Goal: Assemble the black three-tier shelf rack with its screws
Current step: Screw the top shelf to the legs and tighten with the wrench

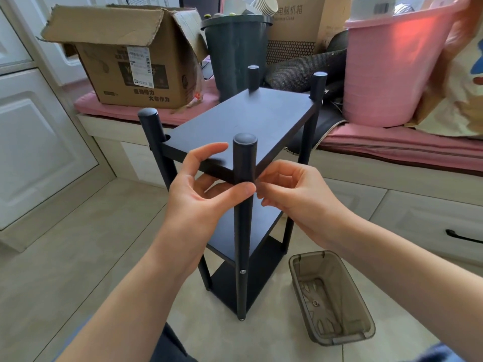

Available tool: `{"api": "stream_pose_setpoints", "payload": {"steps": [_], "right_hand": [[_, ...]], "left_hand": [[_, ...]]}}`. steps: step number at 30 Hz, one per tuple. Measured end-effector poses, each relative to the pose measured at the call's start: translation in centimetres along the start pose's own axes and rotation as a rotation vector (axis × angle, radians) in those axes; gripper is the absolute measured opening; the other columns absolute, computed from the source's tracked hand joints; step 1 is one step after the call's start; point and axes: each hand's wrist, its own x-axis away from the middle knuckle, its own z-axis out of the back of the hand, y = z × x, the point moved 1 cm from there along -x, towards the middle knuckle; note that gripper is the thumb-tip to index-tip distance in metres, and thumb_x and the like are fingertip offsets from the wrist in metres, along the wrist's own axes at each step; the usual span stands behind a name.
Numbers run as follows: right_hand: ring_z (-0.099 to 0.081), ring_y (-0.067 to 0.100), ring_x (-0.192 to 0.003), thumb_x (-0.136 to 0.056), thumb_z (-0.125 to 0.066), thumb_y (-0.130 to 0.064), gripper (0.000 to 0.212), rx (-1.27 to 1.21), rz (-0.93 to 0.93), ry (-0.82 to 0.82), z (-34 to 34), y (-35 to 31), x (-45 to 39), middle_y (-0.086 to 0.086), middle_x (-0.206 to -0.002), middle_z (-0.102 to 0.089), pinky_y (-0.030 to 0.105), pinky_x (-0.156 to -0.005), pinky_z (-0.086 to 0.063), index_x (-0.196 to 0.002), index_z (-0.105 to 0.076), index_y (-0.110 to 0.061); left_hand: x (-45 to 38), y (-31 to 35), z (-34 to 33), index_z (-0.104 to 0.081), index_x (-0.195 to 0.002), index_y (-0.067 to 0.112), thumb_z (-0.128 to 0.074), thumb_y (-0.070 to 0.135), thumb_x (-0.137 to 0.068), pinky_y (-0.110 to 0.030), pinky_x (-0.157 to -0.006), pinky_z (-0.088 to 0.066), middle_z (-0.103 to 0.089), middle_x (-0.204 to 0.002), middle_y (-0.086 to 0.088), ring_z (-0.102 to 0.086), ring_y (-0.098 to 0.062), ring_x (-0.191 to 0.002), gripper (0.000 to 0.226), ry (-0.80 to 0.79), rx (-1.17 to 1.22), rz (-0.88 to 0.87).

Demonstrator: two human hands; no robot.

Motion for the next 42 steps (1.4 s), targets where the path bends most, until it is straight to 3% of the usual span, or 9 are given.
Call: {"api": "stream_pose_setpoints", "payload": {"steps": [4, 8, 13, 16, 23, 27, 31, 36, 42], "right_hand": [[-0.074, 0.022, -0.089, -0.086, -0.072, -0.001, 0.011, -0.051, -0.025, 0.016, -0.3, 0.1, -0.3, 0.01, -0.094, -0.077, 0.024, -0.076, -0.057, -0.096, -0.074, -0.005], [-0.075, 0.026, -0.086, -0.084, -0.074, -0.002, 0.014, -0.123, -0.039, 0.037, -0.9, 0.5, 0.0, 0.013, -0.092, -0.077, 0.027, -0.076, -0.06, -0.097, -0.073, 0.001], [-0.076, 0.024, -0.083, -0.082, -0.073, 0.004, 0.013, -0.134, -0.036, 0.057, -1.8, 0.7, -0.2, 0.011, -0.088, -0.077, 0.025, -0.073, -0.06, -0.094, -0.074, -0.001], [-0.076, 0.022, -0.082, -0.083, -0.07, 0.007, 0.014, -0.124, -0.058, 0.059, -2.3, 0.7, -0.4, 0.01, -0.088, -0.077, 0.022, -0.071, -0.059, -0.092, -0.073, -0.003], [-0.073, 0.022, -0.096, -0.088, -0.07, -0.002, 0.015, -0.032, -0.111, 0.042, -2.2, 0.8, -0.5, 0.01, -0.097, -0.077, 0.038, -0.094, -0.056, -0.102, -0.075, -0.006], [-0.072, 0.009, -0.088, -0.086, -0.074, -0.014, 0.007, 0.062, -0.068, 0.05, -1.3, 0.9, 0.0, -0.004, -0.089, -0.077, 0.026, -0.082, -0.058, -0.093, -0.075, -0.016], [-0.071, 0.003, -0.081, -0.085, -0.075, -0.011, 0.005, 0.11, 0.011, 0.057, 0.0, 0.5, 0.4, -0.004, -0.085, -0.077, 0.008, -0.067, -0.048, -0.087, -0.072, -0.016], [-0.071, 0.003, -0.081, -0.086, -0.074, -0.009, 0.009, 0.148, 0.051, 0.08, 1.5, 0.0, 0.7, -0.005, -0.083, -0.076, 0.009, -0.067, -0.048, -0.086, -0.072, -0.018], [-0.072, 0.006, -0.082, -0.084, -0.076, -0.009, 0.012, 0.183, 0.084, 0.07, 1.5, -0.2, 1.0, -0.006, -0.081, -0.076, 0.015, -0.079, -0.055, -0.084, -0.073, -0.02]], "left_hand": [[0.2, 0.1, 0.1, -0.064, -0.121, 0.038, -0.089, 0.033, -0.06, -0.037, -0.091, -0.06, -0.072, -0.111, -0.012, -0.075, -0.027, -0.1, 0.066, 0.003, 0.006, 0.009], [0.4, 0.2, 0.0, -0.062, -0.124, 0.034, -0.09, 0.025, -0.066, -0.04, -0.093, -0.059, -0.075, -0.108, -0.009, -0.075, -0.026, -0.1, 0.066, 0.015, -0.004, 0.006], [0.6, 0.7, -0.1, -0.061, -0.126, 0.025, -0.088, 0.026, -0.065, -0.02, -0.083, -0.058, -0.078, -0.095, -0.002, -0.076, -0.017, -0.091, 0.066, 0.026, -0.027, -0.02], [0.6, 0.7, 0.1, -0.062, -0.123, 0.025, -0.089, 0.028, -0.063, -0.021, -0.084, -0.058, -0.077, -0.096, -0.004, -0.075, -0.018, -0.091, 0.066, 0.031, -0.034, -0.022], [0.4, 0.4, 0.3, -0.062, -0.122, 0.027, -0.086, 0.025, -0.067, -0.024, -0.085, -0.058, -0.077, -0.096, -0.003, -0.076, -0.02, -0.093, 0.061, 0.04, -0.04, -0.028], [0.5, 0.5, 0.1, -0.061, -0.123, 0.028, -0.087, 0.034, -0.063, -0.02, -0.084, -0.057, -0.077, -0.096, -0.001, -0.076, -0.019, -0.092, 0.066, 0.028, -0.02, -0.031], [0.5, 0.4, 0.2, -0.062, -0.122, 0.03, -0.088, 0.032, -0.063, -0.021, -0.086, -0.057, -0.076, -0.096, -0.002, -0.075, -0.018, -0.092, 0.064, 0.035, -0.02, -0.026], [0.5, 0.2, 0.2, -0.063, -0.12, 0.033, -0.085, 0.022, -0.071, -0.022, -0.089, -0.056, -0.075, -0.098, -0.004, -0.074, -0.02, -0.096, 0.055, 0.026, -0.004, -0.021], [0.5, 0.2, 0.2, -0.063, -0.12, 0.033, -0.084, 0.02, -0.071, -0.022, -0.089, -0.056, -0.075, -0.101, -0.009, -0.073, -0.022, -0.101, 0.054, 0.024, 0.006, -0.016]]}}
